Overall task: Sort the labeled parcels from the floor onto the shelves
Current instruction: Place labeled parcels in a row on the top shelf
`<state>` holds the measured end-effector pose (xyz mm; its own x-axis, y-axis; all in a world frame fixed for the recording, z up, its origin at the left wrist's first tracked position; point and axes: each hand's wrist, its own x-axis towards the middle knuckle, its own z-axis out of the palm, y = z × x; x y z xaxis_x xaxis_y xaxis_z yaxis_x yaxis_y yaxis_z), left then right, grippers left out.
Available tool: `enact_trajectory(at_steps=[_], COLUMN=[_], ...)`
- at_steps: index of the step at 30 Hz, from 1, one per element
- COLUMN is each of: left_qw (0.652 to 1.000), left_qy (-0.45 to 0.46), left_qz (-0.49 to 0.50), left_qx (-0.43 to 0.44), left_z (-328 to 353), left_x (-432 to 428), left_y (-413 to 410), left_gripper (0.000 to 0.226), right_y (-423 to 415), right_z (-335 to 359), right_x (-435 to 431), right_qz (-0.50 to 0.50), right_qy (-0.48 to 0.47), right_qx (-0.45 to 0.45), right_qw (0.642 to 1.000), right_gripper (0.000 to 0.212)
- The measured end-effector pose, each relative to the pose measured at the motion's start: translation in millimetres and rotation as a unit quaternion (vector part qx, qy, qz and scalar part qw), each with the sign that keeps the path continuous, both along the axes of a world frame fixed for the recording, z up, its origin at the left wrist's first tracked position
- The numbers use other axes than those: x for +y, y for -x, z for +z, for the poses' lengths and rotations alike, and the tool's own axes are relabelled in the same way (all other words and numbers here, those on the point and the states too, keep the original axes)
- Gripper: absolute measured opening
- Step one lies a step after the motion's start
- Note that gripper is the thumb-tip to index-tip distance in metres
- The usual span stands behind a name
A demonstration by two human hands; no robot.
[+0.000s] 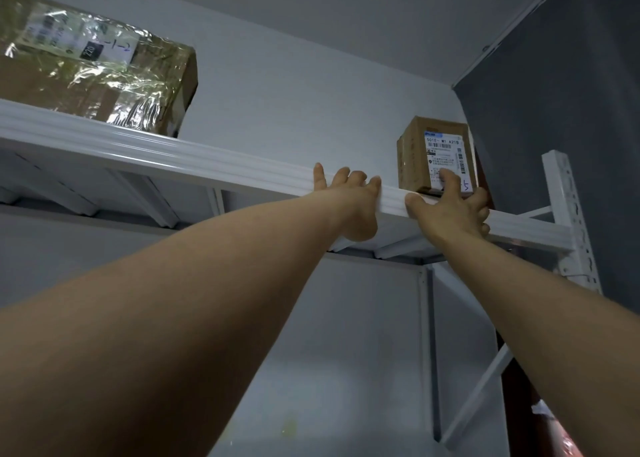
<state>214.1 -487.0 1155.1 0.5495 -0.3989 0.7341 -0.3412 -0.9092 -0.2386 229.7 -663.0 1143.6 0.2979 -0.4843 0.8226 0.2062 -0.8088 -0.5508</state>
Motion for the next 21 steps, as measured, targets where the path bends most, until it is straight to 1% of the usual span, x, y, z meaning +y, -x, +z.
enact_trajectory(at_steps=[5, 12, 21], left_qw=[1.000, 1.000, 1.000], left_qy=[-0.009, -0.014, -0.024], left_qz=[0.001, -0.003, -0.004], left_qx=[0.000, 0.003, 0.002], left_z=[-1, -1, -3], left_x=[2, 3, 6], left_y=[0, -1, -5], left_gripper=[0.090, 0.093, 0.096], right_y=[-2, -6, -10], right_z=[-2, 1, 7], right_x=[-1, -11, -6], right_qz=[-0.009, 0.006, -0.018], right_qy=[-0.011, 0.007, 0.012], right_qx=[0.012, 0.079, 0.094], right_qw=[1.000, 0.997, 0.995], right_gripper=[0.071, 0.073, 0.078])
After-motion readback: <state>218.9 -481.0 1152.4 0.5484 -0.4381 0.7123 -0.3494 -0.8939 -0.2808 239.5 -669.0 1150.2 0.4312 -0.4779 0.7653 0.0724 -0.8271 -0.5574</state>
